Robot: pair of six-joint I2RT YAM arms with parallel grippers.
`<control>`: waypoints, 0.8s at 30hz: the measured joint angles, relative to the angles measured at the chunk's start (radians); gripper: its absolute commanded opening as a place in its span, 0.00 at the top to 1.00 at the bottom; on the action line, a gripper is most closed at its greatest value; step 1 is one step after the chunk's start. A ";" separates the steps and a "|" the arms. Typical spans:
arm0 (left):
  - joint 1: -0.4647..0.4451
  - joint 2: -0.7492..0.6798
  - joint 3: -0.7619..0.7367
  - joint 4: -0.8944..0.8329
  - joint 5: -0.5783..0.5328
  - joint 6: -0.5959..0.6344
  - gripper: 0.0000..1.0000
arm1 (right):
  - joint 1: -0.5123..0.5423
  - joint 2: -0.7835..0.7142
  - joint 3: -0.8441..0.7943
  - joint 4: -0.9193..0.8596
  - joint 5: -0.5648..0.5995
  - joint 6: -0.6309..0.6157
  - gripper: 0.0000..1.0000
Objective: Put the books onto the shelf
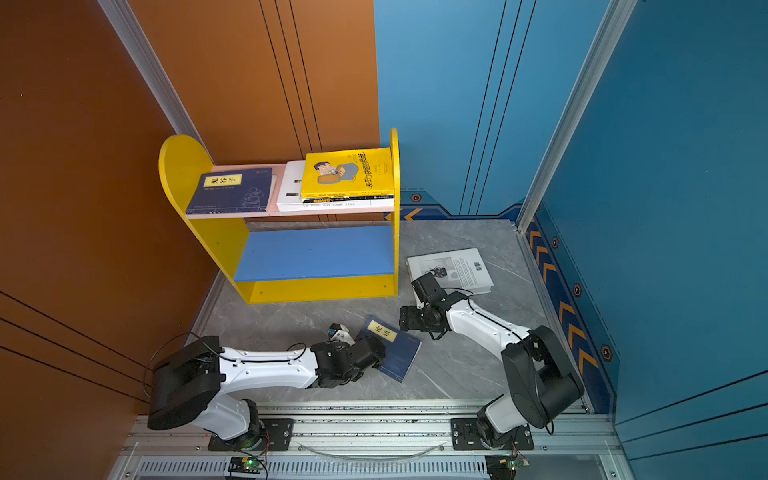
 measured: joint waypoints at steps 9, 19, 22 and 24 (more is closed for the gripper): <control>-0.028 0.007 -0.039 0.056 -0.047 -0.134 0.13 | 0.056 0.101 0.006 0.071 -0.020 -0.013 0.34; -0.034 -0.013 -0.123 0.203 -0.090 -0.118 0.20 | 0.153 0.222 0.099 0.096 0.007 -0.026 0.58; -0.034 -0.023 -0.158 0.262 -0.105 -0.049 0.22 | 0.158 0.245 0.121 0.104 0.003 -0.026 0.61; -0.034 -0.023 -0.167 0.288 -0.112 0.010 0.24 | 0.158 0.258 0.136 0.105 -0.001 -0.026 0.62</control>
